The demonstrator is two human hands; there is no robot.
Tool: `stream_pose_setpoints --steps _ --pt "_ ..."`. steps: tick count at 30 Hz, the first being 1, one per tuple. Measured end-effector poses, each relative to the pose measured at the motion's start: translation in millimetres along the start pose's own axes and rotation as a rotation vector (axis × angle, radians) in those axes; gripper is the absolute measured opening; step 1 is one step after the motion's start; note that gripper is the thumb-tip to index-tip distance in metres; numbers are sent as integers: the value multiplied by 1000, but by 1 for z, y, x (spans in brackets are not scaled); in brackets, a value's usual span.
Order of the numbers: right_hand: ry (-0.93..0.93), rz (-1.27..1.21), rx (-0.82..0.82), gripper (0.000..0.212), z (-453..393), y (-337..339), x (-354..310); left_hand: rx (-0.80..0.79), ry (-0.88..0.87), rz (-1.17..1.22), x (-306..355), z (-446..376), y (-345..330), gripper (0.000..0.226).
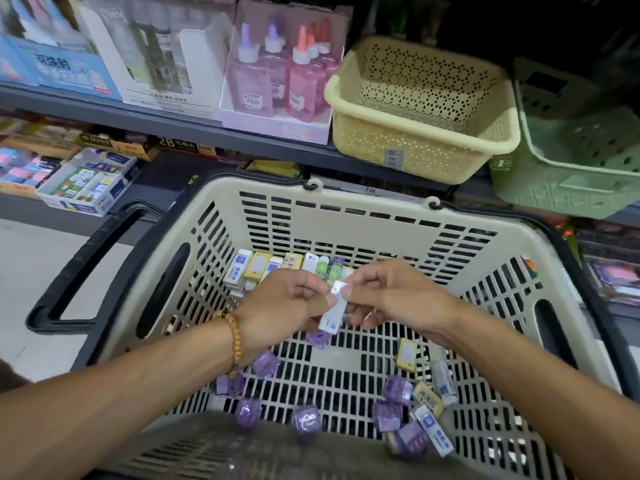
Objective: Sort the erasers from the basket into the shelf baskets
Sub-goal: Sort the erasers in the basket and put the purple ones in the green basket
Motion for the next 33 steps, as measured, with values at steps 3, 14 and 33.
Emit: stream_pose_setpoints --steps 3,14,33 --pt "-34 -2 178 12 30 36 6 -82 8 -188 -4 -9 -23 6" --pt "138 60 441 20 68 99 -5 -342 97 -1161 -50 -93 -146 59" --pt "57 255 486 24 69 110 15 -779 -337 -1465 -82 -92 -189 75"
Point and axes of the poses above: each hand's wrist, its own z-axis away from the middle knuckle, its own y-axis out of the back of the hand, x = y × z, the point moved 5 cm from there along -z, towards the middle knuckle, and after that the axes turned 15 degrees about -x, right-handed, at the moved point
